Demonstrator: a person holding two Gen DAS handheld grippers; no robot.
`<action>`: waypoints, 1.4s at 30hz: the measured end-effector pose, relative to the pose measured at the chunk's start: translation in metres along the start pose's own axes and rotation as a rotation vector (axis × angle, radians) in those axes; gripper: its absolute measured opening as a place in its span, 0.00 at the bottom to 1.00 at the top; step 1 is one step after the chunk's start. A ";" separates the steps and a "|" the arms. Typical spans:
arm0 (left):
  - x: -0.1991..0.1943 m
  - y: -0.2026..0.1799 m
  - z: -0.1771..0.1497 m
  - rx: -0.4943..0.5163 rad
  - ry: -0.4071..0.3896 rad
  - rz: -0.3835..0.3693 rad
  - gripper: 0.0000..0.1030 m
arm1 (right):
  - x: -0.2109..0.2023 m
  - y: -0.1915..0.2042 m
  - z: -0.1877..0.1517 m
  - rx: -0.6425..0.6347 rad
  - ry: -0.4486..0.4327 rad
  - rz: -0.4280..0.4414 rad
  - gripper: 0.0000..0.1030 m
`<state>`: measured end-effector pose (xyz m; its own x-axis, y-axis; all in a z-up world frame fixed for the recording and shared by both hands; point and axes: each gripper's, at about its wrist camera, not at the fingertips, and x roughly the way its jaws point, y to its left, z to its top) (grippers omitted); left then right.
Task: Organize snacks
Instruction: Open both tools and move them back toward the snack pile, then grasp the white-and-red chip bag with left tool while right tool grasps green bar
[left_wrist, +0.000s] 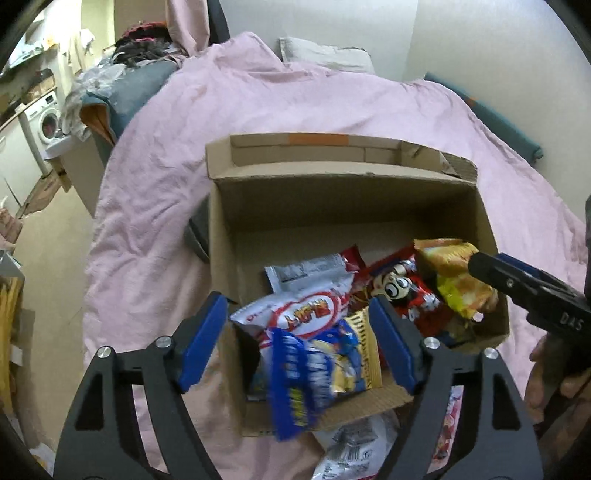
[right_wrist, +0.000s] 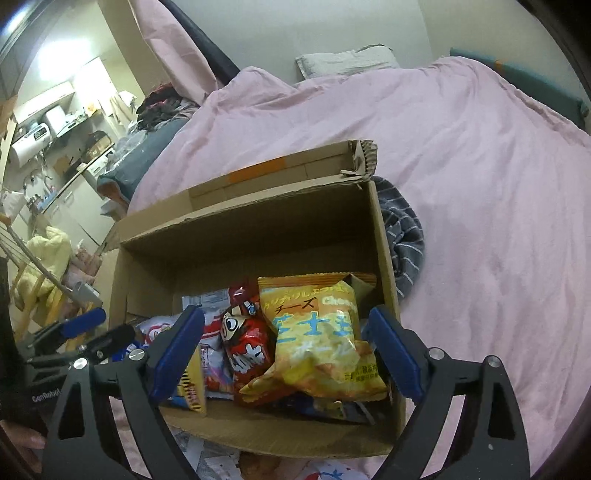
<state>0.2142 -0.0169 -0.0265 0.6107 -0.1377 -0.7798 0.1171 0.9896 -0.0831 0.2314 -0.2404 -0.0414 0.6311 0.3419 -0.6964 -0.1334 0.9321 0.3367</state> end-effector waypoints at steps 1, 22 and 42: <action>0.000 0.002 0.001 -0.009 0.003 -0.004 0.74 | 0.000 0.000 0.000 0.004 0.005 0.001 0.90; -0.018 0.029 0.001 -0.113 0.000 0.037 0.74 | -0.033 -0.002 0.002 0.033 -0.037 -0.020 0.90; -0.014 0.027 -0.102 -0.255 0.345 -0.139 0.74 | -0.059 -0.004 -0.083 0.066 0.226 0.016 0.90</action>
<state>0.1291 0.0157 -0.0806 0.3007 -0.2913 -0.9082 -0.0439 0.9470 -0.3183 0.1313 -0.2540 -0.0542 0.4411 0.3816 -0.8123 -0.0871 0.9190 0.3845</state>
